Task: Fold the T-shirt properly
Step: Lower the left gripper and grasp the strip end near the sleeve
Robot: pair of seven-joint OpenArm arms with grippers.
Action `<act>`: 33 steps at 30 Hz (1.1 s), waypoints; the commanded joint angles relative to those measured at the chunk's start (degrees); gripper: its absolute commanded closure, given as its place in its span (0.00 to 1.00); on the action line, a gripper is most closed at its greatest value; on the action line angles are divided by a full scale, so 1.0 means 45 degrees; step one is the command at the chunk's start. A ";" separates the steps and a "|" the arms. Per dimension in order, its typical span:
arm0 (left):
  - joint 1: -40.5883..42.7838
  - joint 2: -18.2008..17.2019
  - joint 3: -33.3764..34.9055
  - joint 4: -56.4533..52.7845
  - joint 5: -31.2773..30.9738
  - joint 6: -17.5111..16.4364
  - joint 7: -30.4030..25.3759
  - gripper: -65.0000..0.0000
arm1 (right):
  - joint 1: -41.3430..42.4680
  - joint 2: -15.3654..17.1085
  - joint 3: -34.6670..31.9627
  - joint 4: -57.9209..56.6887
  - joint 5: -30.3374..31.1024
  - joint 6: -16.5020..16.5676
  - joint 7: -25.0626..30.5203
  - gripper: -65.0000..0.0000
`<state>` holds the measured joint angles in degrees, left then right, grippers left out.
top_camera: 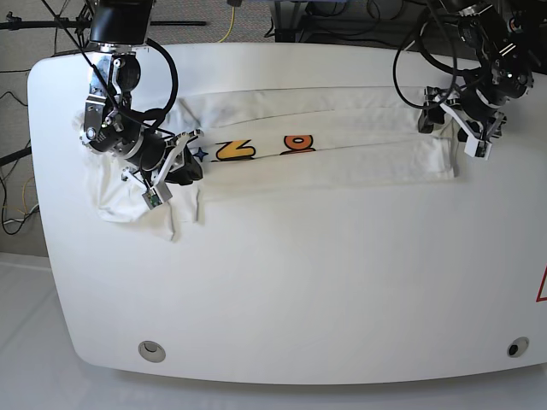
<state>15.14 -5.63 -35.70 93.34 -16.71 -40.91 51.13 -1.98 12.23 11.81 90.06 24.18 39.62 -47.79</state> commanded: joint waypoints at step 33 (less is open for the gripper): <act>-0.0675 0.0151 0.0348 0.0072 0.0398 0.0201 0.0270 1.00 | 0.0121 0.0128 0.0072 0.0223 0.0097 0.0085 0.0296 0.81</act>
<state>12.38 -4.47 -34.17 93.21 -15.46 -40.07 51.66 -2.13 12.21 11.79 89.91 23.79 39.66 -47.59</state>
